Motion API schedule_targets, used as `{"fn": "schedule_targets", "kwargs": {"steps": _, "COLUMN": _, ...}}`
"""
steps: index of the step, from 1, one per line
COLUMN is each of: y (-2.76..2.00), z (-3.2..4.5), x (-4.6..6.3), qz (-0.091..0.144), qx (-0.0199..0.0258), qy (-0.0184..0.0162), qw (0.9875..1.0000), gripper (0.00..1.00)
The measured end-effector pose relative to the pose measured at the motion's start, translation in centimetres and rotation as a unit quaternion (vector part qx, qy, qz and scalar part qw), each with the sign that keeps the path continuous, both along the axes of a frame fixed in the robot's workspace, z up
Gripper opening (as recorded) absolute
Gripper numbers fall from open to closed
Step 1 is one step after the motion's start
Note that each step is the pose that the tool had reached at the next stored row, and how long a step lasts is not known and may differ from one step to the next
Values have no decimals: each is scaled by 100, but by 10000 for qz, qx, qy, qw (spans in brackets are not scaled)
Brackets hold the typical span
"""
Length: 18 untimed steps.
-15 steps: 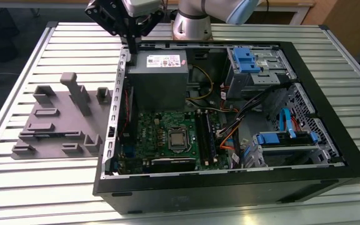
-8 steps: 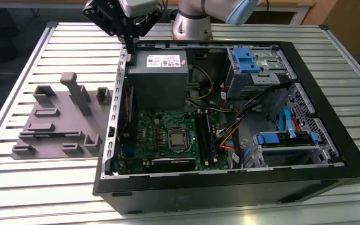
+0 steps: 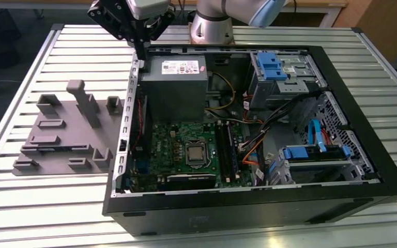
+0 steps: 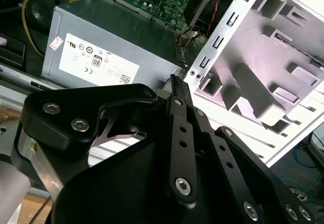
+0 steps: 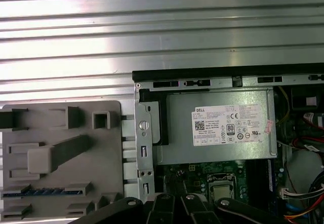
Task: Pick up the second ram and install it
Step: 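Reach for the second ram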
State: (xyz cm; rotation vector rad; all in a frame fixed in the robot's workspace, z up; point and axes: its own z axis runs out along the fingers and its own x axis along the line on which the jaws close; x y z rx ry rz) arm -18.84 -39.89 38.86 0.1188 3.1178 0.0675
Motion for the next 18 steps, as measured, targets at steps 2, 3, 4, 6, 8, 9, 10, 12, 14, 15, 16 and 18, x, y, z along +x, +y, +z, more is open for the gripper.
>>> {"fn": "schedule_targets", "kwargs": {"steps": 2, "y": 0, "z": -2, "x": -12, "qz": 0, "qx": 0, "qy": 1, "qw": 10000, "gripper": 11}}
{"fn": "schedule_targets", "kwargs": {"steps": 3, "y": 0, "z": -2, "x": -17, "qz": 0, "qx": 0, "qy": 1, "qw": 10000, "gripper": 11}}
{"fn": "schedule_targets", "kwargs": {"steps": 4, "y": 0, "z": -3, "x": -22, "qz": 0, "qx": 0, "qy": 1, "qw": 10000, "gripper": 11}}
{"fn": "schedule_targets", "kwargs": {"steps": 6, "y": 0, "z": -4, "x": -34, "qz": 0, "qx": 0, "qy": 2, "qw": 10000, "gripper": 11}}
{"fn": "schedule_targets", "kwargs": {"steps": 8, "y": 0, "z": -6, "x": -46, "qz": 0, "qx": 0, "qy": 2, "qw": 10000, "gripper": 11}}
{"fn": "schedule_targets", "kwargs": {"steps": 9, "y": 0, "z": -7, "x": -52, "qz": 0, "qx": 0, "qy": 3, "qw": 10000, "gripper": 11}}
{"fn": "schedule_targets", "kwargs": {"steps": 10, "y": 0, "z": -7, "x": -59, "qz": 0, "qx": 0, "qy": 3, "qw": 10000, "gripper": 11}}
{"fn": "schedule_targets", "kwargs": {"steps": 12, "y": 0, "z": -9, "x": -71, "qz": 0, "qx": 0, "qy": 3, "qw": 10000, "gripper": 11}}
{"fn": "schedule_targets", "kwargs": {"steps": 14, "y": 0, "z": -10, "x": -84, "qz": 0, "qx": 0, "qy": 3, "qw": 10000, "gripper": 11}}
{"fn": "schedule_targets", "kwargs": {"steps": 15, "y": 0, "z": -10, "x": -91, "qz": 0, "qx": 0, "qy": 3, "qw": 10000, "gripper": 11}}
{"fn": "schedule_targets", "kwargs": {"steps": 16, "y": 0, "z": -11, "x": -97, "qz": 0, "qx": 0, "qy": 3, "qw": 10000, "gripper": 11}}
{"fn": "schedule_targets", "kwargs": {"steps": 18, "y": 0, "z": -13, "x": -111, "qz": 0, "qx": 0, "qy": 4, "qw": 10000, "gripper": 11}}
